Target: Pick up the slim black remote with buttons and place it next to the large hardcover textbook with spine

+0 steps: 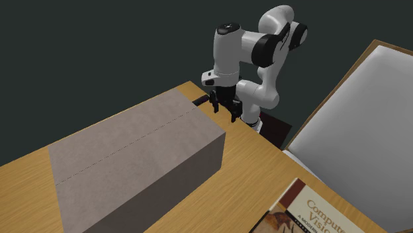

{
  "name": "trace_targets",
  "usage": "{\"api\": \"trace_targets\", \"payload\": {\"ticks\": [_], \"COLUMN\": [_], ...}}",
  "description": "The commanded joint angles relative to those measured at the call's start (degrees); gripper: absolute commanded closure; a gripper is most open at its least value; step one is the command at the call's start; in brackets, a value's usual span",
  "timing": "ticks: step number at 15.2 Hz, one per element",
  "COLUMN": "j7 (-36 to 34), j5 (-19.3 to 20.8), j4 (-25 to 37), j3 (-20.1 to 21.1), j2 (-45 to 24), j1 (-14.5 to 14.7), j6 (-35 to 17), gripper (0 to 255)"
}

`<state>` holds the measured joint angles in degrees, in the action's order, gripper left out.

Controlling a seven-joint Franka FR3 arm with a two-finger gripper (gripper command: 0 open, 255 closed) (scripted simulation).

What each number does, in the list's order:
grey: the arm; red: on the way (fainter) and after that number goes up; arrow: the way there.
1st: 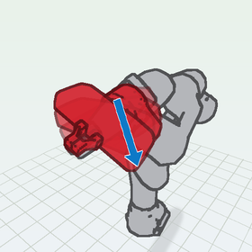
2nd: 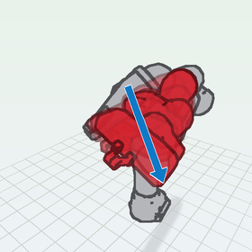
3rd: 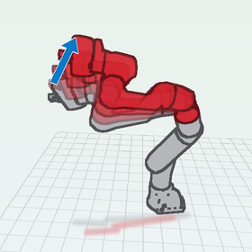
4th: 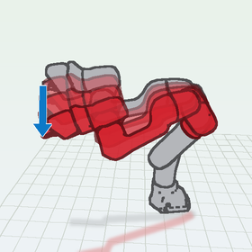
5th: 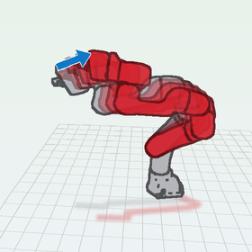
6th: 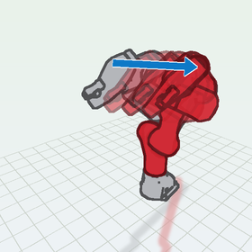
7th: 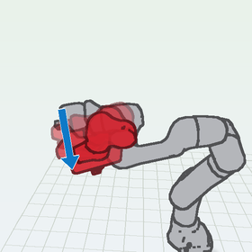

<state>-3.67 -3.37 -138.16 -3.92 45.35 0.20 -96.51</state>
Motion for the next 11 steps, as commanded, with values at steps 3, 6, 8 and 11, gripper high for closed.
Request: {"api": "trace_targets", "payload": {"ticks": [3, 6, 8, 11], "j7": [1.7, 4.2, 5.9, 8.4], "j5": [2.3, 5.7, 7.9, 11.2], "j4": [-1.3, -3.0, -3.9, -4.9], "j3": [-1.6, -4.2, -6.0, -8.8], "j2": [1.0, 2.2, 2.8, 3.2], "j1": [-1.5, -3.7, -5.2, -7.4], "j6": [-1.4, -3.6, -5.2, -7.8], "gripper": [0, 0, 0, 0]}}
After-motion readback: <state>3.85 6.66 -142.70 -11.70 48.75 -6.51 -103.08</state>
